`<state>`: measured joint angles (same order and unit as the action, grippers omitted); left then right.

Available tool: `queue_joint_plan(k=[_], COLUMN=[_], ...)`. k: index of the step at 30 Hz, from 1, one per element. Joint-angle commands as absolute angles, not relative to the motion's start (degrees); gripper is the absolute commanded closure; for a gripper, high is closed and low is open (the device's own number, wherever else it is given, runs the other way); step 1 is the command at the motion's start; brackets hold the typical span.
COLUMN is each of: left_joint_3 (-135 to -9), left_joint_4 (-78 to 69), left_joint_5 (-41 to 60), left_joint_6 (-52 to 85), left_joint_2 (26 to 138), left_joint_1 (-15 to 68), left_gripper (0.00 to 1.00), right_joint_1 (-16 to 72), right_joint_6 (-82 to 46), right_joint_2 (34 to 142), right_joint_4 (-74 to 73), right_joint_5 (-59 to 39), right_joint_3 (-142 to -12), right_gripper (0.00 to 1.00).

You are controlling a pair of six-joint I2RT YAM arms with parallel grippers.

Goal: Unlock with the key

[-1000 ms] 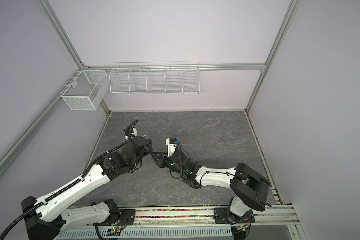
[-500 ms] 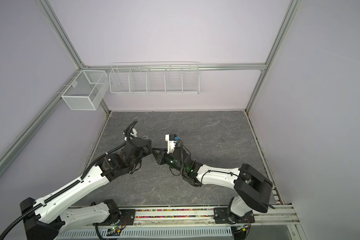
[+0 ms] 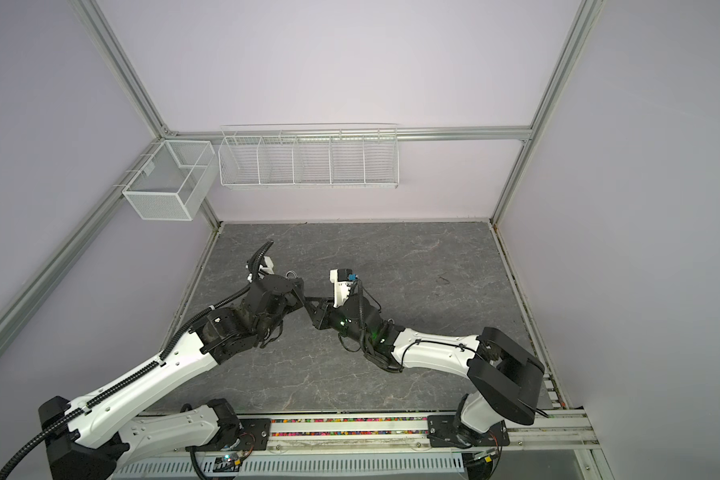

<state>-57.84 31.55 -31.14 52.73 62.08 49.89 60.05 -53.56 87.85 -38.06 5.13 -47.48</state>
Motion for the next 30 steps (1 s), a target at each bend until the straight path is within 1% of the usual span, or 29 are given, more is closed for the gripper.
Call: queue_joint_plan(k=[1,2,6,8,13,15,22,26,30], left_joint_3=[-57.89,-57.95,-57.95,-57.86,-58.1,-58.17,-57.6,-56.26,-55.47], left_joint_4=[29.87,29.86,29.95,29.83,29.62,29.62,30.94,31.39,32.78], left_joint_5=[-31.87,-31.74,-31.43,-31.29,-30.76,-30.22,-25.96,-22.67,-22.43], left_joint_6=[53.32,53.31,53.27,53.35,53.44,53.59,54.77,55.2,55.59], left_joint_2=[61.0,60.95,61.01,60.9,61.06,61.14,60.67,59.55,59.5], left_joint_1=[49.93,50.0,49.95,49.98,49.98,50.06,50.14,50.35,51.9], left_gripper=[1.0,1.0,1.0,1.0,1.0,1.0,1.0,1.0,1.0], right_joint_1=[60.12,60.13,60.19,60.12,60.17,60.13,60.12,60.04,60.06], right_joint_6=[-54.32,-54.17,-53.46,-53.35,-53.7,-53.87,-53.18,-52.62,-51.86], right_joint_2=[88.06,88.27,88.27,88.56,89.25,89.33,88.79,88.27,88.18], right_joint_4=[-36.97,-37.4,-37.13,-37.34,-37.88,-38.1,-38.42,-41.07,-40.46], right_joint_5=[6.55,6.28,6.1,5.82,5.02,5.01,6.12,6.94,6.67], right_joint_3=[-47.95,-48.04,-49.03,-49.46,-49.9,-49.92,-50.04,-50.02,-52.54], right_gripper=[0.83,0.85,0.86,0.9,0.91,0.93,0.93,0.93,0.93])
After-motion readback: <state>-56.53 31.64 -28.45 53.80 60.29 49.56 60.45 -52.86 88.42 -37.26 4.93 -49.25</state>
